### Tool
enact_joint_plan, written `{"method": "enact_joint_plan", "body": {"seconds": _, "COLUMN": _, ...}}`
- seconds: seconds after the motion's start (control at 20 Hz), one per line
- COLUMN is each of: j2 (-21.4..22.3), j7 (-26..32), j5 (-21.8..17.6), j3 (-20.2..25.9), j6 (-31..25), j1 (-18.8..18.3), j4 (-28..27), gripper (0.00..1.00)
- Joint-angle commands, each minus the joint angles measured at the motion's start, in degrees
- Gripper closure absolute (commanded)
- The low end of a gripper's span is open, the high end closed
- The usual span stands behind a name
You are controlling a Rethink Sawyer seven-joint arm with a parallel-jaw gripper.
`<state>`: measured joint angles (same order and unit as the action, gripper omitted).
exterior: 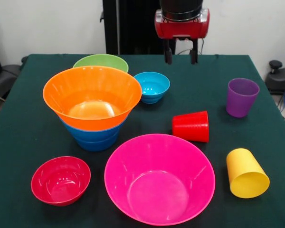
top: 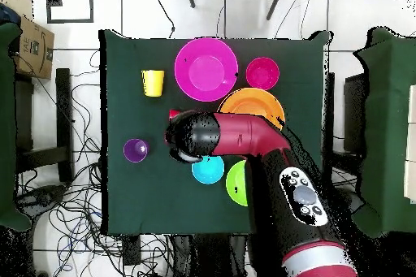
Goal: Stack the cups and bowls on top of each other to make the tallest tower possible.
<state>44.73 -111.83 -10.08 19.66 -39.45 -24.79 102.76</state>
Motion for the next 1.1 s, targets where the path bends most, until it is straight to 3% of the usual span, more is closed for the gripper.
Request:
{"method": "enact_joint_plan", "body": {"seconds": 0.05, "j2": -4.0, "j7": -12.6, "j5": -2.2, "j3": -5.4, "j6": 12.5, "j1": 2.8, "j4": 3.4, "gripper": 0.0}}
{"method": "enact_joint_plan", "body": {"seconds": 0.75, "j2": -9.0, "j7": -14.3, "j5": -0.7, "j3": -10.0, "j6": 26.0, "j1": 6.9, "j4": 3.2, "gripper": 0.0}}
{"method": "enact_joint_plan", "body": {"seconds": 1.1, "j2": -9.9, "j7": -17.7, "j5": 2.5, "j3": -13.6, "j6": 30.9, "j1": 10.5, "j4": 4.2, "gripper": 0.0}}
